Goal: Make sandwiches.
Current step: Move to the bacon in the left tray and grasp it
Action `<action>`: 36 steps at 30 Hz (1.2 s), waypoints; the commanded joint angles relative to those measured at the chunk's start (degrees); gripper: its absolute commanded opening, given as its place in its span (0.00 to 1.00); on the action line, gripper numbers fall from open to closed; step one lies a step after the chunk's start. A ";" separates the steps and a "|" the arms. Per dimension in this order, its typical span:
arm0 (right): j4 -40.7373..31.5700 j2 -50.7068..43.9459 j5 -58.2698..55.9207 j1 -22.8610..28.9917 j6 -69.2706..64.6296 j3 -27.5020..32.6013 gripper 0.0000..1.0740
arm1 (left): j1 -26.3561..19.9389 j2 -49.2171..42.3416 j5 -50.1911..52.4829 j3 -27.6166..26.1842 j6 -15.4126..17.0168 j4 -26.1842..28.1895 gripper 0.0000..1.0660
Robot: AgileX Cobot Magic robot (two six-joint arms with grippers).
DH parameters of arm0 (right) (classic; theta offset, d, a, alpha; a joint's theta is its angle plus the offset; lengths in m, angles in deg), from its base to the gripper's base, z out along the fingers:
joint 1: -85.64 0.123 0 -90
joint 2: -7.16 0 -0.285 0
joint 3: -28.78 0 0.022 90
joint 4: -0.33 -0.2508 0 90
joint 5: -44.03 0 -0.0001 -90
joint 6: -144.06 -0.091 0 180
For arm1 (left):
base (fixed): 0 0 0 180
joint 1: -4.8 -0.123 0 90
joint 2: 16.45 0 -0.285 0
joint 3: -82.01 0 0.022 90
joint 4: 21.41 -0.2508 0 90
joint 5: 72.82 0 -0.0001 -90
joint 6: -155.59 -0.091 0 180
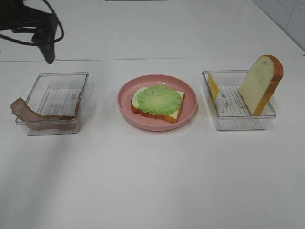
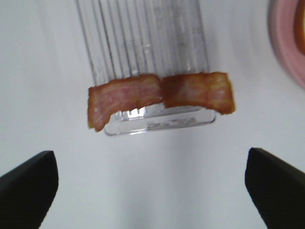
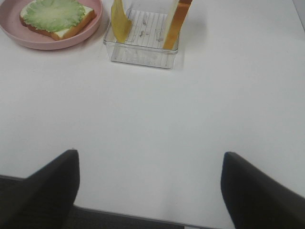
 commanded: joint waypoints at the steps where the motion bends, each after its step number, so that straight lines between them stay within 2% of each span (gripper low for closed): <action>1: -0.34 -2.01 0.11 -0.23 0.52 0.11 0.75 | -2.12 -1.95 -2.35 3.72 0.46 -0.17 0.94; 5: -0.34 -2.01 0.11 -0.23 0.52 0.11 0.75 | -6.19 -3.72 1.15 9.40 0.06 -0.17 0.94; 10: -0.34 -2.01 0.11 -0.23 0.52 0.11 0.75 | -9.63 -3.78 4.64 12.03 -0.23 0.52 0.94; 12: -0.34 -2.01 0.11 -0.23 0.52 0.11 0.75 | -11.75 -3.15 7.33 13.41 -2.69 2.86 0.94; 13: -0.34 -2.01 0.11 -0.23 0.52 0.11 0.75 | -11.75 -3.15 7.33 13.41 -2.69 2.86 0.94; 15: -0.34 -2.01 0.11 -0.23 0.52 0.11 0.75 | -13.18 -2.06 9.80 13.41 -6.88 7.51 0.94; 21: -0.34 -2.01 0.11 -0.23 0.52 0.11 0.75 | -13.12 -0.29 13.64 13.41 -7.51 10.26 0.94; 36: -0.34 -2.01 0.11 -0.23 0.52 0.11 0.75 | -13.12 6.88 16.10 13.41 -7.56 10.94 0.92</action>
